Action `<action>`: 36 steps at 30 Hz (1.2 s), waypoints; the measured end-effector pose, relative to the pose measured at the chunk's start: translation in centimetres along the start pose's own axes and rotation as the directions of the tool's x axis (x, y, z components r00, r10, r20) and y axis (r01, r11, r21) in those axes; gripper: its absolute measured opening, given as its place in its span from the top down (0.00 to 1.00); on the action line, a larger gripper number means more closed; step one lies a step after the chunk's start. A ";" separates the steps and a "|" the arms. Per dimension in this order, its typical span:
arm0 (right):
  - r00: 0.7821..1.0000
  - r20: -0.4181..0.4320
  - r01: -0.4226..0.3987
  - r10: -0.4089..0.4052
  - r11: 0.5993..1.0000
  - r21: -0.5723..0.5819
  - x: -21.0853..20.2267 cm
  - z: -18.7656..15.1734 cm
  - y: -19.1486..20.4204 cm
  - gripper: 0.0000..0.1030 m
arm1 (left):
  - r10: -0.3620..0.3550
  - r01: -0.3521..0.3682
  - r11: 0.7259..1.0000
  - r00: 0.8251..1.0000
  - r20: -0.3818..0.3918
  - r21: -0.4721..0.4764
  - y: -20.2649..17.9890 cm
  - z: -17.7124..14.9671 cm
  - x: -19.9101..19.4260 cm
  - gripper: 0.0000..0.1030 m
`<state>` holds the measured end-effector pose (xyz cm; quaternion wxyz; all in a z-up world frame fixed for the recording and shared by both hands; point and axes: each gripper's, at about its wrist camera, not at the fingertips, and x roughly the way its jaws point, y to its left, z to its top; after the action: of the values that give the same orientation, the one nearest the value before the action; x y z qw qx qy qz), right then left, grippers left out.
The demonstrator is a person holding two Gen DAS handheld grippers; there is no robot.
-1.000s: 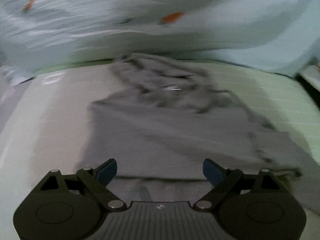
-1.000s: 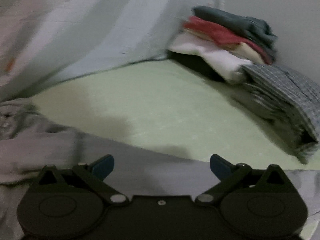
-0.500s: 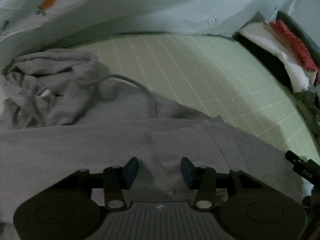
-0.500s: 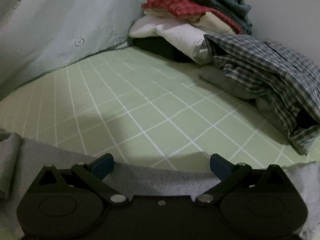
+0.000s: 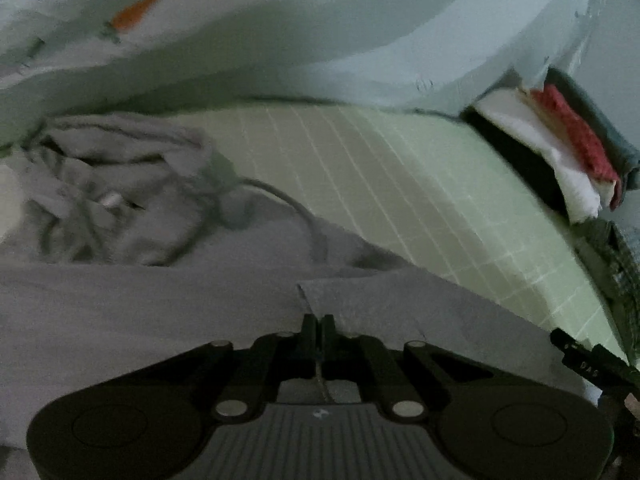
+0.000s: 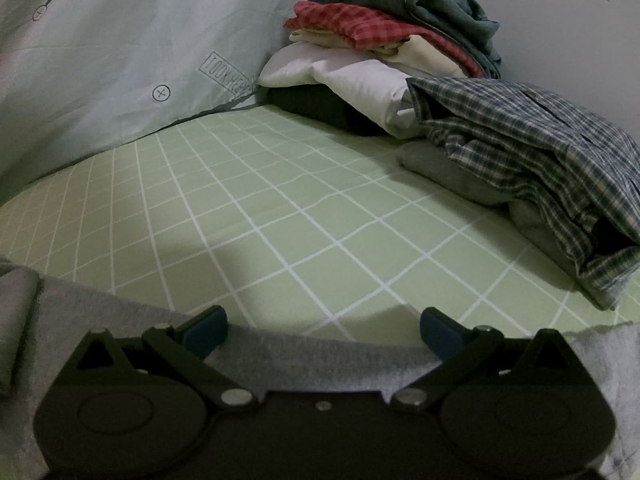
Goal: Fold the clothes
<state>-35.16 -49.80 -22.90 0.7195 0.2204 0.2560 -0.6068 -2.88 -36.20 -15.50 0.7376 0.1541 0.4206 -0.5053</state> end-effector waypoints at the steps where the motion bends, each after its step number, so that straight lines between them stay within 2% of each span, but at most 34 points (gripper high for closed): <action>1: 1.000 0.000 0.000 0.000 1.000 0.000 0.0 0.0 0.0 0.00 | 0.018 -0.017 1.000 1.000 0.010 -0.021 1.0 0.0 -0.8 0.99; 6: 1.000 0.001 0.001 -0.001 1.000 0.000 0.0 -0.1 0.0 0.00 | 0.109 -0.101 0.987 0.993 0.052 -0.126 5.7 -0.1 -4.7 0.99; 9: 1.000 0.002 0.000 0.000 1.000 0.000 0.0 0.0 0.0 0.00 | 0.199 -0.186 0.969 0.978 0.067 -0.163 9.2 -0.4 -7.1 0.99; 15: 1.000 0.002 0.001 -0.001 1.000 0.000 0.0 -0.1 0.0 0.00 | 0.352 -0.328 0.909 0.934 0.052 -0.256 16.1 -1.0 -10.0 0.98; 16: 1.000 0.002 0.001 -0.001 1.000 0.000 0.0 -0.1 0.0 0.00 | 0.379 -0.355 0.897 0.925 0.042 -0.265 16.8 -1.2 -10.0 0.97; 18: 1.000 0.002 0.001 -0.001 1.000 -0.001 0.0 -0.1 0.0 0.00 | 0.448 -0.428 0.863 0.894 0.014 -0.266 17.7 -1.5 -9.5 0.95; 19: 1.000 0.002 0.001 -0.001 1.000 0.000 0.0 -0.1 0.0 0.00 | 0.480 -0.464 0.847 0.877 -0.003 -0.258 17.8 -1.6 -9.2 0.86; 20: 1.000 0.002 0.001 -0.001 1.000 0.000 0.0 -0.1 0.0 0.00 | 0.500 -0.487 0.836 0.866 -0.014 -0.253 17.6 -1.7 -9.0 0.69; 21: 1.000 0.001 -0.002 0.002 1.000 0.000 0.0 -0.1 0.0 0.00 | 0.504 -0.492 0.834 0.863 -0.016 -0.252 17.3 -1.9 -8.8 0.60; 22: 1.000 -0.002 -0.004 0.004 1.000 0.001 0.0 -0.1 0.0 0.00 | 0.509 -0.496 0.831 0.861 -0.018 -0.251 16.9 -2.1 -8.6 0.46; 23: 1.000 -0.004 -0.007 0.007 1.000 0.002 0.0 0.0 -0.1 0.00 | 0.513 -0.501 0.828 0.858 -0.020 -0.250 16.5 -2.2 -8.4 0.37; 25: 1.000 -0.015 -0.014 0.014 1.000 0.004 -0.1 0.1 -0.1 0.00 | 0.515 -0.504 0.827 0.857 -0.025 -0.248 15.6 -2.7 -8.0 0.35; 28: 0.997 -0.058 -0.047 0.047 0.999 -0.001 -0.5 0.4 -0.1 0.00 | 0.487 -0.481 0.843 0.873 -0.040 -0.239 13.4 -4.0 -7.7 0.31; 30: 0.995 -0.048 -0.086 0.085 0.996 -0.005 -1.5 0.3 -0.1 0.00 | 0.476 -0.474 0.852 0.878 -0.046 -0.222 12.0 -4.9 -7.5 0.30; 33: 0.995 -0.046 -0.085 0.084 0.996 -0.022 -3.2 -0.4 -0.5 0.00 | 0.455 -0.456 0.872 0.889 -0.051 -0.178 10.3 -6.9 -7.9 0.27; 36: 0.996 -0.061 -0.067 0.066 0.998 -0.009 -4.4 -1.4 -1.7 0.00 | 0.453 -0.456 0.880 0.890 -0.053 -0.138 9.2 -8.7 -8.8 0.27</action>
<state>-37.54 -45.82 -21.17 0.7324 0.2431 0.2738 -0.5741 -0.04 -21.04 -15.72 0.8405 0.1988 0.4159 -0.2847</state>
